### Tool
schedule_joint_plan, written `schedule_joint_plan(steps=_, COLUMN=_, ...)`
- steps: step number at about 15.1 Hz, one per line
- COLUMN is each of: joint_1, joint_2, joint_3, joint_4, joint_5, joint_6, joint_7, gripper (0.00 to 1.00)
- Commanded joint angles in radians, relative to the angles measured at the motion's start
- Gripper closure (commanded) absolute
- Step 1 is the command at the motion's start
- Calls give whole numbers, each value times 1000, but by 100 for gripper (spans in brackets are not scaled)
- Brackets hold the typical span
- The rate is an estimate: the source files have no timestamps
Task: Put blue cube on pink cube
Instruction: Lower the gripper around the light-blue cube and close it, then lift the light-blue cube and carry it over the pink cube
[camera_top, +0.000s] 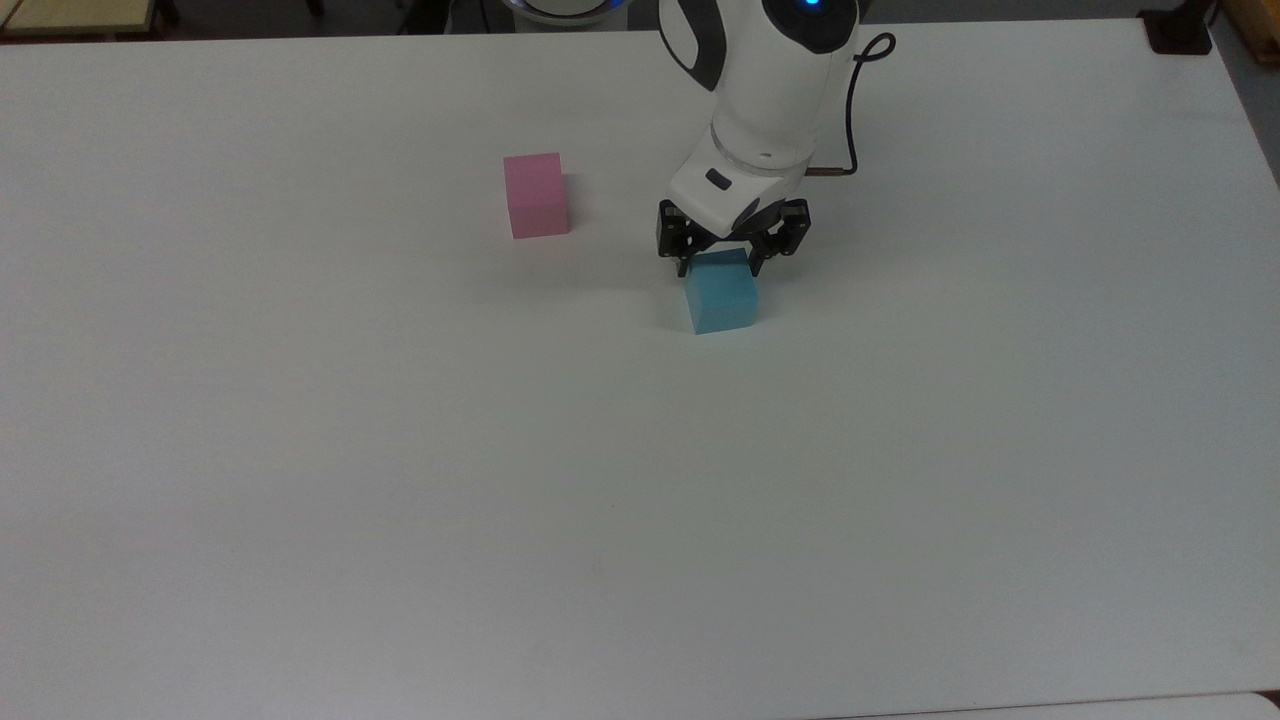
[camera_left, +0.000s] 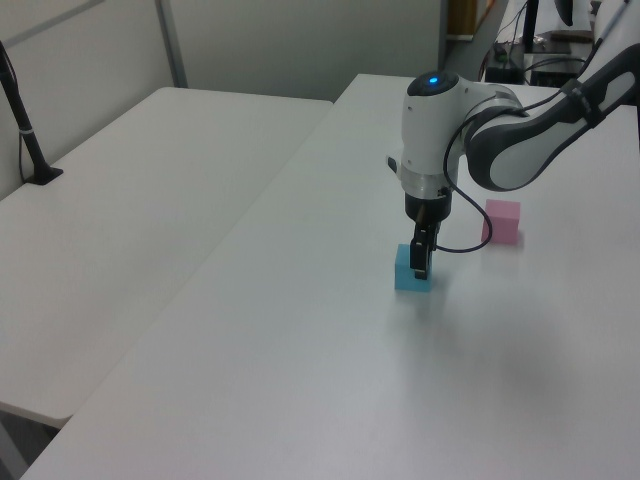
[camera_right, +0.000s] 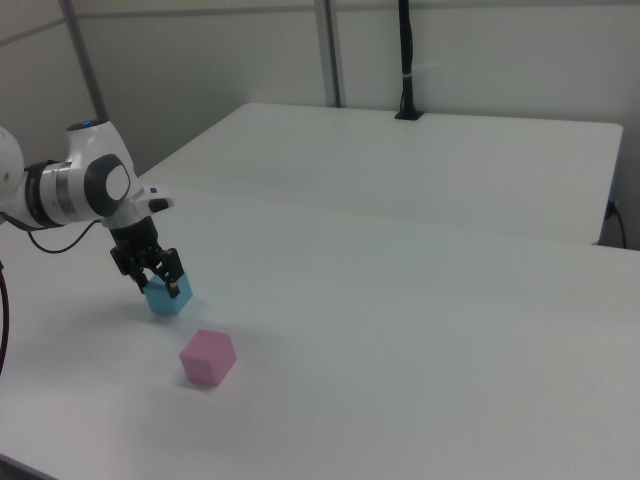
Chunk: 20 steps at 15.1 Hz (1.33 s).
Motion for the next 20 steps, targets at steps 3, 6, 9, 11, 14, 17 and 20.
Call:
schedule_joint_plan(steps=3, joint_1=12, joint_2=-2, joint_3=9, joint_4=28, joint_5=-21, joint_6=12, joint_7=45, gripper=55)
schedule_joint_plan(steps=6, joint_1=9, joint_2=-20, joint_3=9, joint_4=27, joint_5=-22, joint_6=-1, joint_7=42, gripper=55)
schedule_joint_plan(steps=9, joint_1=-5, joint_2=-66, joint_3=9, joint_4=22, joint_5=-24, joint_6=-50, joint_7=41, gripper=55)
schedule_joint_plan(steps=11, joint_1=-29, joint_2=-113, joint_3=9, joint_4=22, joint_5=-24, joint_6=-109, joint_7=41, gripper=55)
schedule_joint_plan(steps=14, joint_1=-78, joint_2=-202, joint_3=9, joint_4=24, joint_5=-22, joint_6=-214, joint_7=28, gripper=57)
schedule_joint_plan(steps=17, joint_1=-138, joint_2=-276, joint_3=8, joint_4=27, joint_5=-13, joint_6=-277, joint_7=-13, gripper=57)
schedule_joint_plan(steps=20, joint_1=-197, joint_2=-357, joint_3=3, joint_4=28, joint_5=13, joint_6=-358, joint_7=-100, gripper=58)
